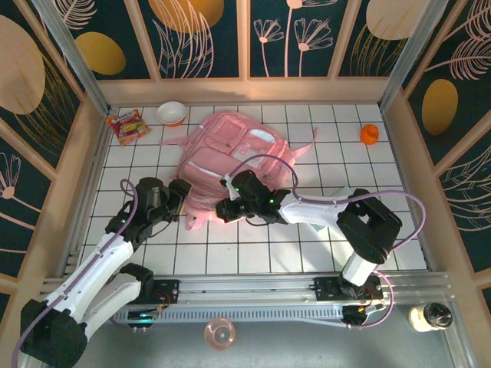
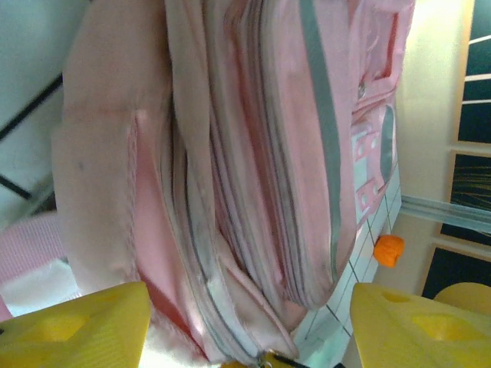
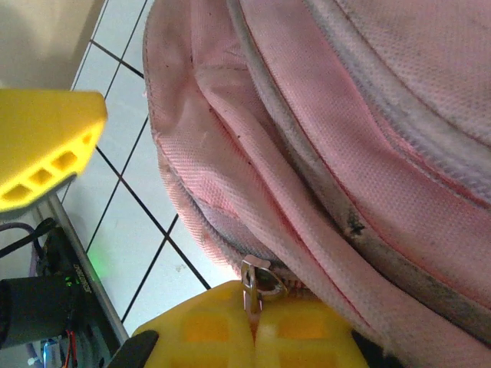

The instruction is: Pack books, pencil case, and school supplies into a backpack

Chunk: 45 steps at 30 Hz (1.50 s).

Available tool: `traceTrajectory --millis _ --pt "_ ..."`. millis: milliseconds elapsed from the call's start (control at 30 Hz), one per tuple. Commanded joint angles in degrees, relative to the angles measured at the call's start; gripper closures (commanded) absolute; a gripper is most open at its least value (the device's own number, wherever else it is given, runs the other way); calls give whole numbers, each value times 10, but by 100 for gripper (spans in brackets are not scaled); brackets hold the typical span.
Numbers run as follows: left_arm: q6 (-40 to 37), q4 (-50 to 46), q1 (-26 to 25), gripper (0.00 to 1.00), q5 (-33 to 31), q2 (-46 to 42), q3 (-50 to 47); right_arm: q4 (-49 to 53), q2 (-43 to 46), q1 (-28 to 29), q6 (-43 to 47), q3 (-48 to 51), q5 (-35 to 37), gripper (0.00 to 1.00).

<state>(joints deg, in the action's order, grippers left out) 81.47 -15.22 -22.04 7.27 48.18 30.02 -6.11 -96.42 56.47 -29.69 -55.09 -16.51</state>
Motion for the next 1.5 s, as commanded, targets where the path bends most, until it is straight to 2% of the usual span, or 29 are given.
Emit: traceTrajectory --millis 0,600,700,800,833,933,1200,1467 --pt "72 31 -18 32 33 23 -7 -3 -10 11 25 -27 22 100" --pt "111 150 -35 54 35 108 -46 -22 2 37 32 -19 11 100" --pt "104 151 -35 69 33 118 -45 -14 13 36 38 -17 15 100" --pt "91 122 -35 97 7 107 -31 8 29 29 45 -5 22 100" --pt "81 104 -35 100 -8 100 -22 16 37 26 46 3 23 100" --pt "73 72 -34 100 -47 71 -18 35 62 13 44 31 22 100" --pt "39 25 -28 100 -84 46 -1 105 132 -54 68 102 4 100" --pt "-1 -7 -18 100 -101 48 36 152 192 -179 123 144 -16 100"
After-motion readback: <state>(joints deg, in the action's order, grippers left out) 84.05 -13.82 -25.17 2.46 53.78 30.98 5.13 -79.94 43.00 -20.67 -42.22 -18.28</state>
